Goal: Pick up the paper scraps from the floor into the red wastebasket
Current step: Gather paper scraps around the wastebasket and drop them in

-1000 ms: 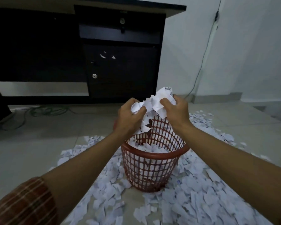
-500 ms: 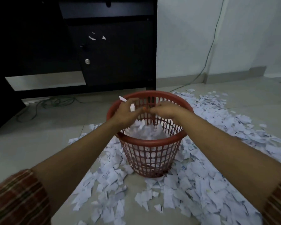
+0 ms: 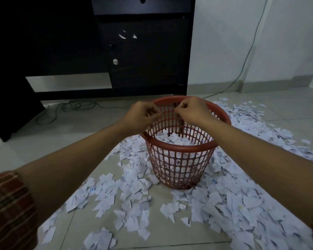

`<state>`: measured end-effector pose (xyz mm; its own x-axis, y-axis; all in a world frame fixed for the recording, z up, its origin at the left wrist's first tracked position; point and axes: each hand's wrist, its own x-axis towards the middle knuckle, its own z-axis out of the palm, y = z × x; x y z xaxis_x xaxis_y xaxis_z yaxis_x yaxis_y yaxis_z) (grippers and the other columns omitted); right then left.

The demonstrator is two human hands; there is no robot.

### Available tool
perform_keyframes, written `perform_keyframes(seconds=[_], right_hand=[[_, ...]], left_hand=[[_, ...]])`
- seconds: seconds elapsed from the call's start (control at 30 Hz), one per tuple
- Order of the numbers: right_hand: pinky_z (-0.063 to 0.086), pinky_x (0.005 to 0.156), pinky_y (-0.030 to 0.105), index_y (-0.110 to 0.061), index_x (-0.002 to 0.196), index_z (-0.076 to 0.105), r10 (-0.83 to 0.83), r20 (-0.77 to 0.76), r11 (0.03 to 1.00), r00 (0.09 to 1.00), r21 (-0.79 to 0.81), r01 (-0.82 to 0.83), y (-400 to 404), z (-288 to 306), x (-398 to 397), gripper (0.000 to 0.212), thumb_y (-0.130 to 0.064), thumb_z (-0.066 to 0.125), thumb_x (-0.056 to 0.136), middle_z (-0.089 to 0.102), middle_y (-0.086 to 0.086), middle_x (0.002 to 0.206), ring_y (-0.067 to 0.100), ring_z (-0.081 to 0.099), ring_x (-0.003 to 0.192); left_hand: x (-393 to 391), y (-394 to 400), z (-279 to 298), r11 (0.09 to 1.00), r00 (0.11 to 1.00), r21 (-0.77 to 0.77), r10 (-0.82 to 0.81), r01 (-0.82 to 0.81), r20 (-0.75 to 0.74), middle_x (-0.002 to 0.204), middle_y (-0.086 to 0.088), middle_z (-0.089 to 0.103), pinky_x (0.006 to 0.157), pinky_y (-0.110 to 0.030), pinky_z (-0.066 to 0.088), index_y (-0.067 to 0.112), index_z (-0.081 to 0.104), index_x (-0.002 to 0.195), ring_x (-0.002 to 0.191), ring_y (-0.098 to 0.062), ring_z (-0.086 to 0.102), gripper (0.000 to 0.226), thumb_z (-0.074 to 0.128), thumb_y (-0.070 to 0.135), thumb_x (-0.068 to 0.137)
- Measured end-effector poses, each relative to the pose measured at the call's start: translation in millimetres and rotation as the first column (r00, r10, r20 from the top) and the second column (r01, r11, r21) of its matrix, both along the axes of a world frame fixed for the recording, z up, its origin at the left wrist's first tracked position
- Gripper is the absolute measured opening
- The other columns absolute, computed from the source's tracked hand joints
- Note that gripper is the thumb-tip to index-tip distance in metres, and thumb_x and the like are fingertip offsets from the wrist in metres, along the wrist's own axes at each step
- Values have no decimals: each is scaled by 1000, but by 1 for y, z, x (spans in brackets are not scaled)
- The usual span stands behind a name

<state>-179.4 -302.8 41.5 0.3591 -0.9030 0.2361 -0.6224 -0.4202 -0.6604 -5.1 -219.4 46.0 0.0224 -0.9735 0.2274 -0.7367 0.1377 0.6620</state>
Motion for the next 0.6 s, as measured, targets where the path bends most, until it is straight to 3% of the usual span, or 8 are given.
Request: perform_keyframes(seconds=[0.27, 0.33, 0.4, 0.47, 0.53, 0.6], right_hand=[[37, 58, 11, -13, 86, 67, 234, -187, 924, 954, -263, -279, 52, 0, 41, 15, -23, 58, 93, 60, -8, 78, 5, 57, 68], [39, 66, 15, -15, 91, 66, 258, -286, 868, 923, -352, -351, 67, -5, 55, 16, -30, 58, 92, 56, -6, 87, 8, 52, 78], [42, 75, 26, -16, 101, 65, 244, -401, 800, 883, -432, -417, 78, -10, 66, 22, -34, 57, 91, 54, -2, 97, 12, 46, 90], [41, 73, 30, -13, 103, 64, 254, -453, 727, 854, -493, -478, 91, -16, 78, 25, -33, 57, 90, 53, 1, 96, 13, 42, 89], [37, 68, 29, -11, 100, 65, 306, -466, 670, 830, -514, -535, 106, -25, 93, 23, -30, 60, 88, 51, 3, 91, 14, 39, 85], [40, 66, 30, -10, 101, 64, 352, -486, 656, 800, -482, -581, 121, -41, 105, 23, -29, 62, 87, 53, 5, 91, 16, 44, 84]], left_hand=[[50, 43, -7, 996, 994, -66, -53, 60, 98, 74, 13, 60, 54, -8, 43, 23, 62, 84, 61, 8, 57, 12, 60, 15, 93], [69, 57, -15, 994, 982, -39, -98, 105, 161, 72, 14, 59, 56, -11, 43, 26, 61, 81, 60, 6, 57, 14, 60, 19, 93], [89, 63, -25, 994, 968, 9, -104, 105, 230, 77, 11, 62, 62, -26, 50, 18, 66, 87, 67, 0, 59, 10, 61, 24, 93], [107, 67, -35, 994, 957, 51, -106, 96, 269, 82, 9, 63, 68, -32, 53, 14, 67, 93, 73, -10, 62, 12, 61, 24, 93], [120, 72, -45, 992, 954, 69, -123, 108, 274, 83, 7, 62, 69, -31, 53, 12, 67, 94, 74, -12, 62, 12, 61, 22, 94], [128, 78, -55, 986, 951, 76, -161, 146, 264, 82, 8, 61, 67, -21, 50, 12, 66, 93, 73, -11, 62, 10, 61, 19, 94]])
